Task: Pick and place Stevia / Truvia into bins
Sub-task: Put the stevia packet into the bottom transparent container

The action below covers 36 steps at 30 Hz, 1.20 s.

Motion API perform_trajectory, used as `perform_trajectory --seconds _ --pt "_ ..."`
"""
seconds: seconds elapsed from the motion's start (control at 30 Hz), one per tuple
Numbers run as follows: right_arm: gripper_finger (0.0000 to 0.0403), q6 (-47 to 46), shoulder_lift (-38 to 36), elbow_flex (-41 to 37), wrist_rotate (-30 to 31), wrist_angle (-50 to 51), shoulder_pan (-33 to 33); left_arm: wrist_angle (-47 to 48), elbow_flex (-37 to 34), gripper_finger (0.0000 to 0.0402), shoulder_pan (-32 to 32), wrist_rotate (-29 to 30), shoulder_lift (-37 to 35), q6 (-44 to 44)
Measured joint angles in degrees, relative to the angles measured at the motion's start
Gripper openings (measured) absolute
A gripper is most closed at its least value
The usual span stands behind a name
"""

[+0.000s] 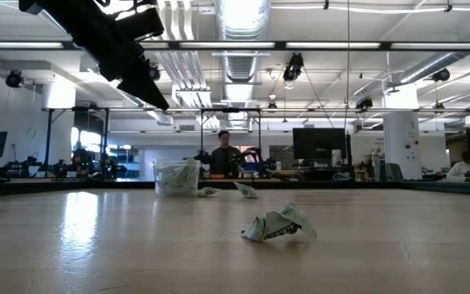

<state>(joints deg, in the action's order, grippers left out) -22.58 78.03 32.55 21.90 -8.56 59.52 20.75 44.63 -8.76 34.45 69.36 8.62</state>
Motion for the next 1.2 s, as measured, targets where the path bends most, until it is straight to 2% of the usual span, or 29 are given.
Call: perform_trajectory --seconds 0.87,1.2 --pt "0.0008 -0.42 0.98 -1.4 -7.25 -2.26 -7.17 -0.34 -0.05 0.0121 -0.01 0.0 0.0 -0.02" --pt "0.0008 -0.42 5.39 -1.11 -14.72 -3.66 -9.82 -0.36 -0.05 0.0121 0.0 0.0 -0.02 -0.02"
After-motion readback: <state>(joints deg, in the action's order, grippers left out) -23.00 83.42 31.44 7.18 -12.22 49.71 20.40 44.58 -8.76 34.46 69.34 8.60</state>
